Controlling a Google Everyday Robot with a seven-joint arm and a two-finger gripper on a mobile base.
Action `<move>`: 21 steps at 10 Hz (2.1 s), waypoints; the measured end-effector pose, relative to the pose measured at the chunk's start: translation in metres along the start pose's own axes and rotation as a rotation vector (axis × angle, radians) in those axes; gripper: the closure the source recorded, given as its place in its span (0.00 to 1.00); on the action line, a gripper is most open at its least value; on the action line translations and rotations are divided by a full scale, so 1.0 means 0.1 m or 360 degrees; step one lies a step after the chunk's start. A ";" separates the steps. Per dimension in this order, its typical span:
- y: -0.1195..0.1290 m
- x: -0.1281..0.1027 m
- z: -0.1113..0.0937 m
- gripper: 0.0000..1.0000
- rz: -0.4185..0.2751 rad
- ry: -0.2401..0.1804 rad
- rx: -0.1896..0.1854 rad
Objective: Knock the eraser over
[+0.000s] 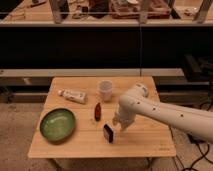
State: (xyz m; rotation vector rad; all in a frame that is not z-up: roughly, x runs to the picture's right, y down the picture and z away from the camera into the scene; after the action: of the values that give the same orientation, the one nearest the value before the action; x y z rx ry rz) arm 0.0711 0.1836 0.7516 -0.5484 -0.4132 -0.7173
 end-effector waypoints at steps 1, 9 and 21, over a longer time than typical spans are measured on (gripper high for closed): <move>-0.09 -0.08 -0.08 0.60 0.0009 0.0008 -0.0016; -0.35 0.14 -0.13 0.60 -0.0010 0.0008 -0.0095; -0.19 -0.03 -0.08 0.60 0.0027 -0.0022 -0.0082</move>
State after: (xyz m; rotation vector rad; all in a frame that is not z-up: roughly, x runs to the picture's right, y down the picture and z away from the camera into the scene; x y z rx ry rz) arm 0.0568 0.1686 0.7496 -0.6051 -0.4036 -0.7097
